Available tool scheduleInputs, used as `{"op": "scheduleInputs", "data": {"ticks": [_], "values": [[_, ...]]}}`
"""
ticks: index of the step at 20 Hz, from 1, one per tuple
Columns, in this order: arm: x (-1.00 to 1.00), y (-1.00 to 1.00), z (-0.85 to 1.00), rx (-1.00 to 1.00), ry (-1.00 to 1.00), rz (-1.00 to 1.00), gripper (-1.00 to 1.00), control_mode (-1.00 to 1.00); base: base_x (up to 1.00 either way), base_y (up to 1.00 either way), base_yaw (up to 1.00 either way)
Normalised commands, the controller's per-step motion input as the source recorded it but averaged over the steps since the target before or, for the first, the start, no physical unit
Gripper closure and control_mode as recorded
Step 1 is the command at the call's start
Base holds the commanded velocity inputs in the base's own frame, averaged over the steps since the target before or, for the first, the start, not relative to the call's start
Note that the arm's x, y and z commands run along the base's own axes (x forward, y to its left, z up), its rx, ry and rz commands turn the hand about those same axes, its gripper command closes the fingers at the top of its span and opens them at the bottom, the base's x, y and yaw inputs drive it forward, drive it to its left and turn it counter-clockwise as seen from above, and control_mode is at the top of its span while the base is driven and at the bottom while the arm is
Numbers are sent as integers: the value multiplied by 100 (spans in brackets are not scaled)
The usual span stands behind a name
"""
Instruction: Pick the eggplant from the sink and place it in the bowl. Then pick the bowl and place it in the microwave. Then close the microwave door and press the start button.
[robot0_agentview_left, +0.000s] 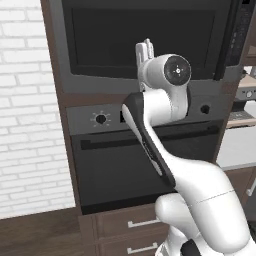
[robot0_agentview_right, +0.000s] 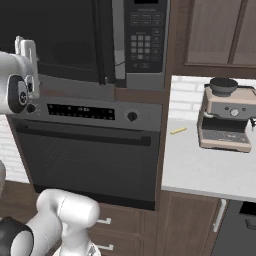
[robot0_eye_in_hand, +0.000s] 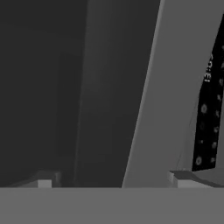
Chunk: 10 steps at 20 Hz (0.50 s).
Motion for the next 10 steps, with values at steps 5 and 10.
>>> {"op": "scheduleInputs", "data": {"ticks": [5,10], "values": [[67,21,0,0,0,10,-100,-100,0,0,0],[68,14,0,0,0,4,-100,-100,0,0,0]]}}
